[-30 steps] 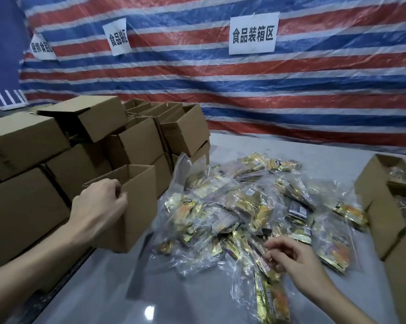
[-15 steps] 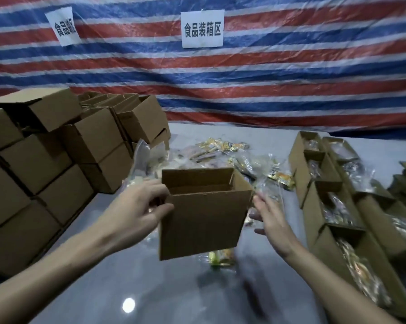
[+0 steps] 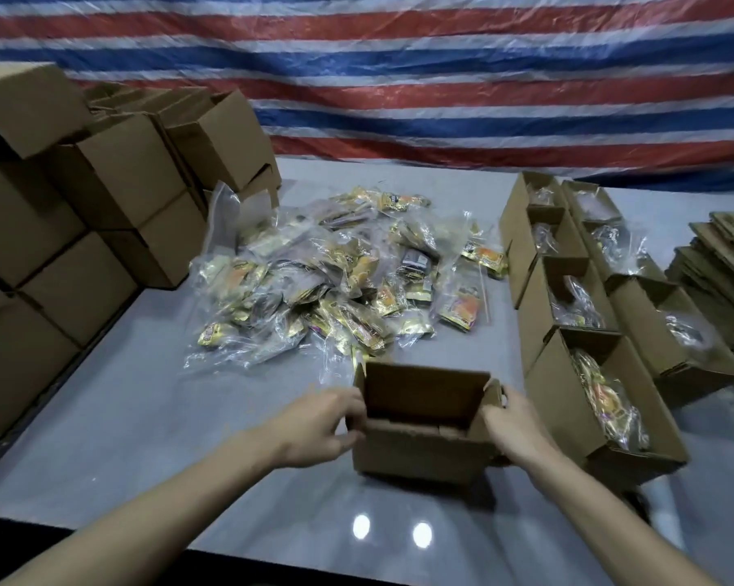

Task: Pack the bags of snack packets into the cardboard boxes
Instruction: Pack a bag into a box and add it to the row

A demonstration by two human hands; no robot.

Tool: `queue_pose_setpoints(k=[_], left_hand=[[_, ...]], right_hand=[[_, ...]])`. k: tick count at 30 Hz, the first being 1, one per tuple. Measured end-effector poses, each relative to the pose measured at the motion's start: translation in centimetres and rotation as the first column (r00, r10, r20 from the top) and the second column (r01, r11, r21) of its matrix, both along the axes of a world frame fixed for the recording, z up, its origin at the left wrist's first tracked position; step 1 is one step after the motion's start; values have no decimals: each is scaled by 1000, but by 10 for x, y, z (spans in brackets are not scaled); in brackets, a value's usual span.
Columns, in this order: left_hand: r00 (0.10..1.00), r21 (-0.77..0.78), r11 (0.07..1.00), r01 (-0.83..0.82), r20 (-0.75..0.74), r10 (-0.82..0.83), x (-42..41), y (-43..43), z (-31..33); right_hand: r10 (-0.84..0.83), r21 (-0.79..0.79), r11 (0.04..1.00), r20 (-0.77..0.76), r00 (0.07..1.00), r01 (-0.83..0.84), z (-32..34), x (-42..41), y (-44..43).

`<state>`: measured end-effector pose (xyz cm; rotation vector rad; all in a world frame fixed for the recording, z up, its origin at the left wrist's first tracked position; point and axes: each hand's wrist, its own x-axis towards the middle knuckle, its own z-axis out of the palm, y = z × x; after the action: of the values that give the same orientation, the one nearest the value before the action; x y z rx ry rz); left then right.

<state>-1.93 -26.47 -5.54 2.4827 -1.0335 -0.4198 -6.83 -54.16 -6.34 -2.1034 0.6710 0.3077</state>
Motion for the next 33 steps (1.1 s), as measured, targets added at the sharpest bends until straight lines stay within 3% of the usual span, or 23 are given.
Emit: queue_pose_setpoints(k=[2, 3, 5, 7, 8, 11, 12, 14, 16, 21, 25, 29, 33], left_hand=[[998, -19, 998, 55, -31, -56, -4, 1, -6], [999, -100, 995, 26, -35, -30, -5, 1, -7], [993, -317, 941, -119, -19, 119, -1, -1, -8], [943, -423, 851, -312, -25, 333, 15, -3, -14], [903, -389, 823, -414, -59, 426, 28, -4, -19], [806, -83, 809, -581, -192, 560, 62, -7, -38], [737, -31, 765, -643, -295, 608, 70, -10, -45], [517, 21, 622, -783, -534, 669, 84, -16, -55], [359, 67, 509, -858, -630, 689, 95, -24, -61], [339, 9, 412, -911, -552, 762, 124, -49, -67], [315, -26, 370, -929, -580, 751, 142, -66, -72], [169, 17, 243, -970, -673, 720, 157, -78, -71], [65, 73, 173, -982, -734, 676, 172, -82, -71]], right_hand=[[39, -35, 999, -54, 998, -41, -3, -11, -1], [49, -44, 998, -54, 997, -52, -4, -13, -1], [59, -44, 997, -41, 997, -61, -4, -14, -4], [62, -32, 997, -43, 997, -63, 0, -13, -7], [64, -29, 997, -45, 997, -65, 1, -13, -9], [25, -13, 1000, -39, 999, -26, 4, -13, -14], [3, -1, 1000, -38, 999, -3, 4, -14, -15], [-44, 31, 998, -28, 999, 45, 3, -15, -14], [-68, 61, 996, -22, 997, 69, 1, -14, -13], [-124, 105, 987, -10, 992, 124, -3, -7, -11], [-169, 131, 977, -2, 986, 168, -10, 0, -10], [-213, 148, 965, -30, 977, 215, -20, 5, -11], [-228, 162, 960, -10, 974, 227, -28, 8, -9]])
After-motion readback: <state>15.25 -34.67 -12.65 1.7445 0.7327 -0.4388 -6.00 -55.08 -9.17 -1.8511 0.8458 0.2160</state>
